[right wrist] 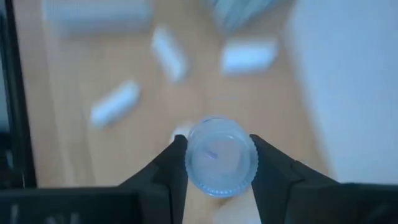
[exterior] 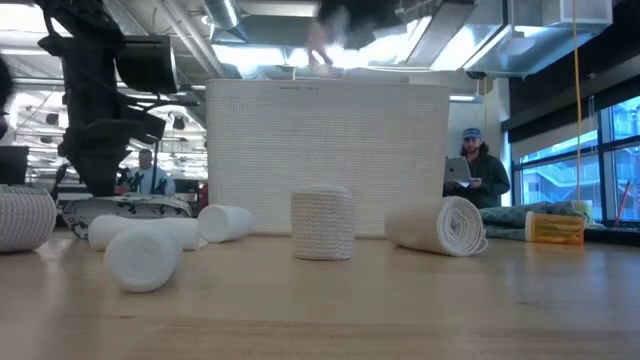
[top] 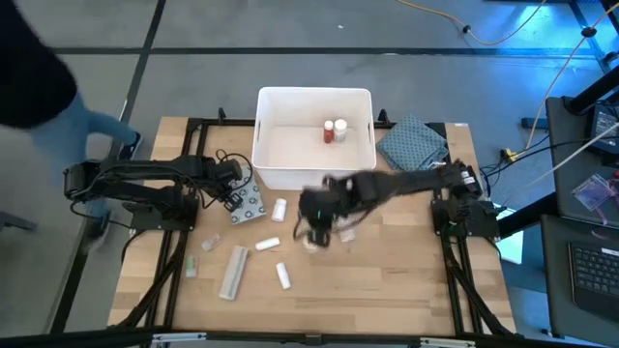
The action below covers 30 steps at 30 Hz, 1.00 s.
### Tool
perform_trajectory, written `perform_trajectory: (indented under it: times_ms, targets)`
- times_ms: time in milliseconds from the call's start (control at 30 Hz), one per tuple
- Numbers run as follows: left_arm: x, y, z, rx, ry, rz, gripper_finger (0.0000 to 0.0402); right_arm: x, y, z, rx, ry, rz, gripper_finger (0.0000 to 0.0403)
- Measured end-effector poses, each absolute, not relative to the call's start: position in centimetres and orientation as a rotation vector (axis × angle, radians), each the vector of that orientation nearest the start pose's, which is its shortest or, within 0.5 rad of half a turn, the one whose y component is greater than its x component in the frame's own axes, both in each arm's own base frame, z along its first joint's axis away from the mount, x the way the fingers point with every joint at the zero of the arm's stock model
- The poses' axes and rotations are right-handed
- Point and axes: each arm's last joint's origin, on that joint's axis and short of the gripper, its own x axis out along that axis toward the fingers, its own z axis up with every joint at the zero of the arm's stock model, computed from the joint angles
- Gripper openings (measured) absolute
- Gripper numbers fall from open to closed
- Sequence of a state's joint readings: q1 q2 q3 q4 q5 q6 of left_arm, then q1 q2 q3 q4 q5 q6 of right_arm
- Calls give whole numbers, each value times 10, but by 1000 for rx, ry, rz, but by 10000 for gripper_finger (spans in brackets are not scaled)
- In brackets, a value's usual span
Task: Pick & place medical supplies in basket/bin
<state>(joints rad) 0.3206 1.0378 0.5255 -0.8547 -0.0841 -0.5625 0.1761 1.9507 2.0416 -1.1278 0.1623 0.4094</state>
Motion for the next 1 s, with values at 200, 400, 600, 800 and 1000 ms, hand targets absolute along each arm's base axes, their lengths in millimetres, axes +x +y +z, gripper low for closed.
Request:
perform_trajectory:
  times_ms: [200, 400, 600, 800, 1000]
  targets:
    - [140, 49, 169, -627, 1241, 719, 12, 387, -2, 422, 215, 773, -426, 130]
    - [141, 49, 169, -646, 1227, 733, 5, 370, -87, 428, 191, 809, -522, 130]
    - [142, 50, 169, -647, 1208, 733, 2, 371, -155, 394, 139, 947, -512, 130]
    - [142, 50, 169, -643, 1206, 740, 10, 374, -188, 334, 213, 1125, -431, 130]
    - [142, 52, 169, -563, 1211, 747, 6, 375, -194, 275, 275, 1242, -431, 130]
